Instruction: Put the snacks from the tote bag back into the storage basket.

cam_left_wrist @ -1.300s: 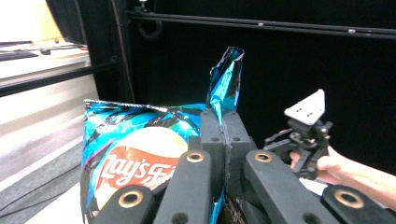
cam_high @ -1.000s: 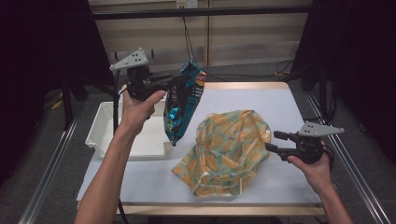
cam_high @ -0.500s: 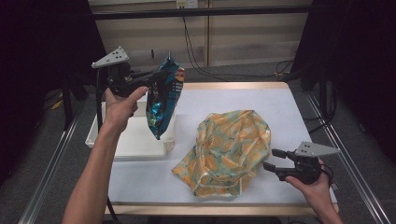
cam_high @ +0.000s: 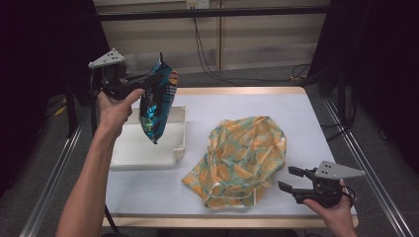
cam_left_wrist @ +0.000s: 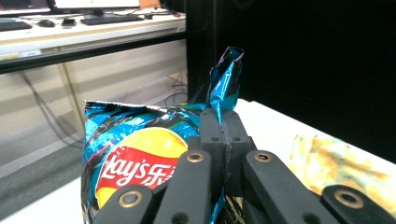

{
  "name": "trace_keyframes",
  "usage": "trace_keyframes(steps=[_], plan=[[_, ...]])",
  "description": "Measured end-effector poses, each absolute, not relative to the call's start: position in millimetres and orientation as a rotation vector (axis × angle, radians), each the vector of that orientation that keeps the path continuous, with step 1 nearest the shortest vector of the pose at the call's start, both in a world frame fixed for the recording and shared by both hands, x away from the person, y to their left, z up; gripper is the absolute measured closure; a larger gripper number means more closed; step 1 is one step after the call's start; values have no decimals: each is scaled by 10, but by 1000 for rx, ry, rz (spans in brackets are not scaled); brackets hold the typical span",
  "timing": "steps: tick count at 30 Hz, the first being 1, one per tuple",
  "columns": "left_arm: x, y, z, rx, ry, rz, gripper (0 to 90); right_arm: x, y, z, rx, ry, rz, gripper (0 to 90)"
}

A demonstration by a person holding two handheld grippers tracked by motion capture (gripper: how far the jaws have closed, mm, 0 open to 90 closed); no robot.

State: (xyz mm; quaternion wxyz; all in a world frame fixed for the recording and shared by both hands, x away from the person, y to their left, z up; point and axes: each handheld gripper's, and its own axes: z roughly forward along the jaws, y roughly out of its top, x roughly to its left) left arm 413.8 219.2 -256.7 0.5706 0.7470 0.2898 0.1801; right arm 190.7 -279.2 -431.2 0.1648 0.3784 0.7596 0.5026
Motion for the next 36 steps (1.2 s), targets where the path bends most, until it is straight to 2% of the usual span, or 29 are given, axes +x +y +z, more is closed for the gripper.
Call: trace_keyframes(steps=[16, 31, 36], plan=[[4399, 2334, -2799, 1730, 850, 533, 900, 1870, -2814, -4374, 1086, 2156, 1444, 302], [4644, 2291, -3024, 1728, 957, 503, 900, 1855, -2831, -4403, 1080, 2165, 1438, 301], [4703, 2237, -3060, 1737, 950, 531, 900, 1849, -2846, -4396, 1083, 2155, 1440, 301]])
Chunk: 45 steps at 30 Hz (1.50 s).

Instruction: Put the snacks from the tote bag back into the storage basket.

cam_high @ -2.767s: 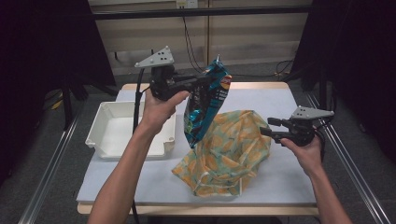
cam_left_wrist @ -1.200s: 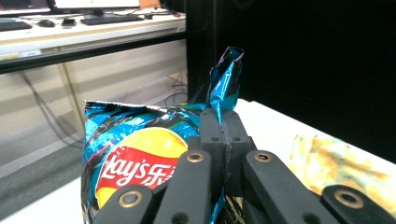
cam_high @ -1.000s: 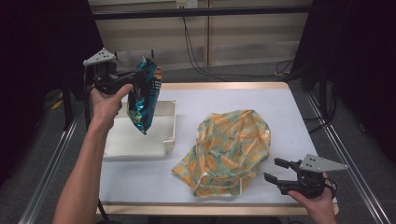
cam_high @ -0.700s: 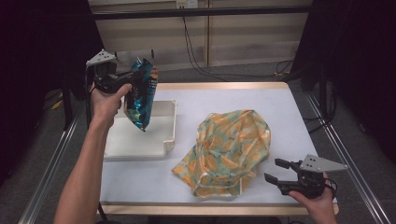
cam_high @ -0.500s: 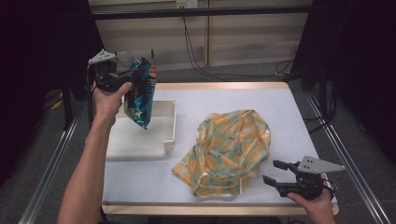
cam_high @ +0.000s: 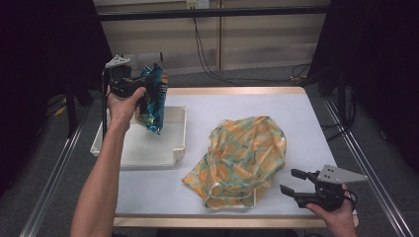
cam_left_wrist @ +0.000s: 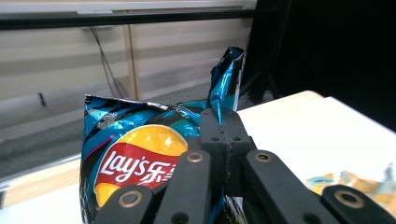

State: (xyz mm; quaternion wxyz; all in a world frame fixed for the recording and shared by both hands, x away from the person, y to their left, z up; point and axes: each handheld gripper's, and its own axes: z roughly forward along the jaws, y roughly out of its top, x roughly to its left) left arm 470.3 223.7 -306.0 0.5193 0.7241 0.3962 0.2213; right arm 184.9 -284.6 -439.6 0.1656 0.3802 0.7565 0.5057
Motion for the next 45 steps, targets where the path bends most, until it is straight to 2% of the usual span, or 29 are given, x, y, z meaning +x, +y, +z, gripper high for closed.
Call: trace_keyframes(steps=[10, 26, 45], plan=[[4861, 2215, -3235, 1693, 1010, 538, 900, 1866, -2866, -4430, 1087, 2167, 1432, 300], [4995, 2025, -3426, 1660, 978, 503, 865, 1902, -2916, -4475, 1104, 2164, 1444, 296], [4912, 1873, -3622, 1739, 917, 494, 814, 1883, -2931, -4480, 1120, 2165, 1441, 279]])
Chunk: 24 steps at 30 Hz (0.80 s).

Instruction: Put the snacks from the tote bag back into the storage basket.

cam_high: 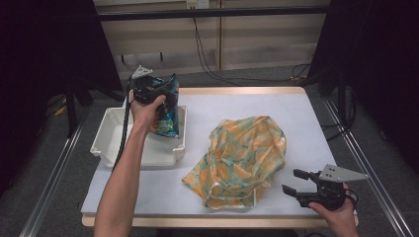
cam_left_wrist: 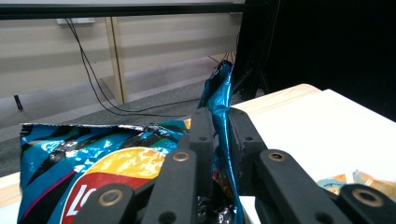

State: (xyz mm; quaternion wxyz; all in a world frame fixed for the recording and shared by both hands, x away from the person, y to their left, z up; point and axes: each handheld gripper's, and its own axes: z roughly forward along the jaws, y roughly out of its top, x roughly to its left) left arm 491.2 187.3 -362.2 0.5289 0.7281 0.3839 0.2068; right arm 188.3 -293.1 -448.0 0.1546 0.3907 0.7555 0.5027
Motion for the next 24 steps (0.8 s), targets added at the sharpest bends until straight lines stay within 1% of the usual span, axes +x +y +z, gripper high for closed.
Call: trace_keyframes(steps=[10, 14, 22, 24], plan=[[4871, 1875, -3678, 1762, 889, 444, 765, 1900, -2890, -4483, 1115, 2175, 1431, 279], [4866, 1848, -3689, 1779, 894, 426, 712, 1899, -2893, -4484, 1117, 2176, 1430, 279], [4841, 1801, -3698, 1820, 877, 413, 691, 1892, -2901, -4477, 1117, 2172, 1436, 279], [4848, 1799, -3711, 1820, 878, 382, 682, 1896, -2902, -4480, 1121, 2171, 1432, 279]])
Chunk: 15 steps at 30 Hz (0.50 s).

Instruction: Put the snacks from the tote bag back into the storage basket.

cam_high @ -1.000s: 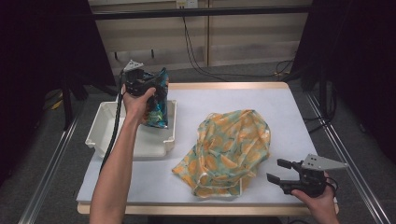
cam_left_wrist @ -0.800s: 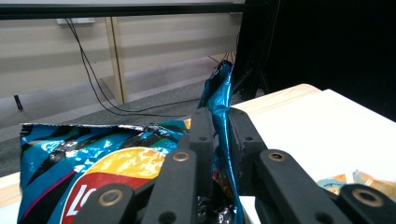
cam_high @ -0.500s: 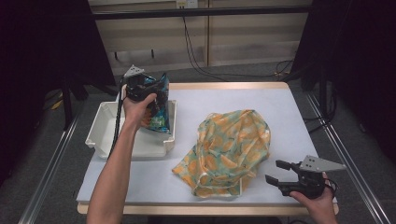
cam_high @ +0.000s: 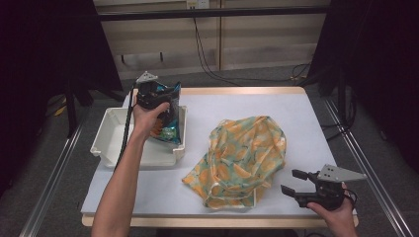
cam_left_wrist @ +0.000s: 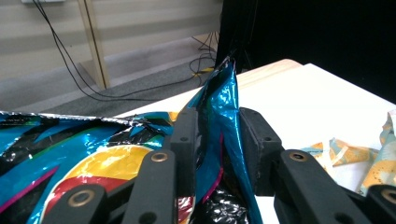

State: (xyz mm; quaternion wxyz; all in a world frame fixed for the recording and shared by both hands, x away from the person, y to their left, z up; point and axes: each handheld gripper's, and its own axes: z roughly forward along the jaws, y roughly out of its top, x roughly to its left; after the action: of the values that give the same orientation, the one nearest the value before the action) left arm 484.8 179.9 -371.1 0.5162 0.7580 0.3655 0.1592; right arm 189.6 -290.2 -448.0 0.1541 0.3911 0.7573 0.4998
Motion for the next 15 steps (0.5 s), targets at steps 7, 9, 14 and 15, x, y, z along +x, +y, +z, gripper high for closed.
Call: trace_keyframes(steps=[7, 9, 14, 15], plan=[[4862, 1795, -3720, 1823, 884, 378, 658, 1900, -2881, -4485, 1117, 2183, 1435, 279], [4865, 1805, -3723, 1824, 887, 371, 657, 1899, -2883, -4485, 1120, 2183, 1435, 279], [4859, 1849, -3700, 1818, 895, 372, 631, 1904, -2885, -4493, 1118, 2184, 1435, 279], [4856, 1852, -3697, 1821, 895, 371, 624, 1904, -2882, -4493, 1119, 2183, 1433, 279]])
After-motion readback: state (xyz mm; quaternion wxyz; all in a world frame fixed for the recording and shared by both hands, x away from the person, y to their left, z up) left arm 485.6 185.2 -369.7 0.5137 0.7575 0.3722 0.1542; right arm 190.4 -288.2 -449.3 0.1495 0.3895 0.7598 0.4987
